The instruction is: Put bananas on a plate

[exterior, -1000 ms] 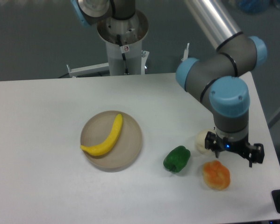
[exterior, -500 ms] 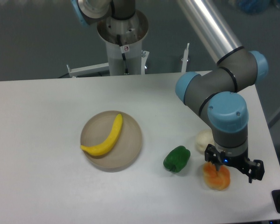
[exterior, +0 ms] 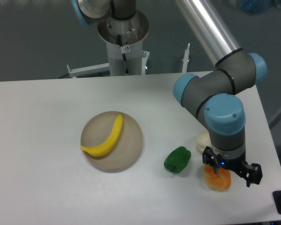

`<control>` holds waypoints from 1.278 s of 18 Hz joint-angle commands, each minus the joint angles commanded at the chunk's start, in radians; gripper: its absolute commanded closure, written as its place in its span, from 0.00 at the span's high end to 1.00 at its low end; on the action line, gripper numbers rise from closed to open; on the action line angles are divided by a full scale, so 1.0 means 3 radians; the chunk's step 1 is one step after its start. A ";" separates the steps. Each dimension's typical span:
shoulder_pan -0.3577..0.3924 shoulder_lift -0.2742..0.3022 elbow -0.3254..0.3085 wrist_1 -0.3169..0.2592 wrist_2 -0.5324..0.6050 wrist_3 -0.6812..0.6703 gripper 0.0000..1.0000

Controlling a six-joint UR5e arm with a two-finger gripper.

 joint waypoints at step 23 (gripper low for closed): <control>-0.0066 -0.0067 0.0097 0.0000 0.0005 0.0021 1.00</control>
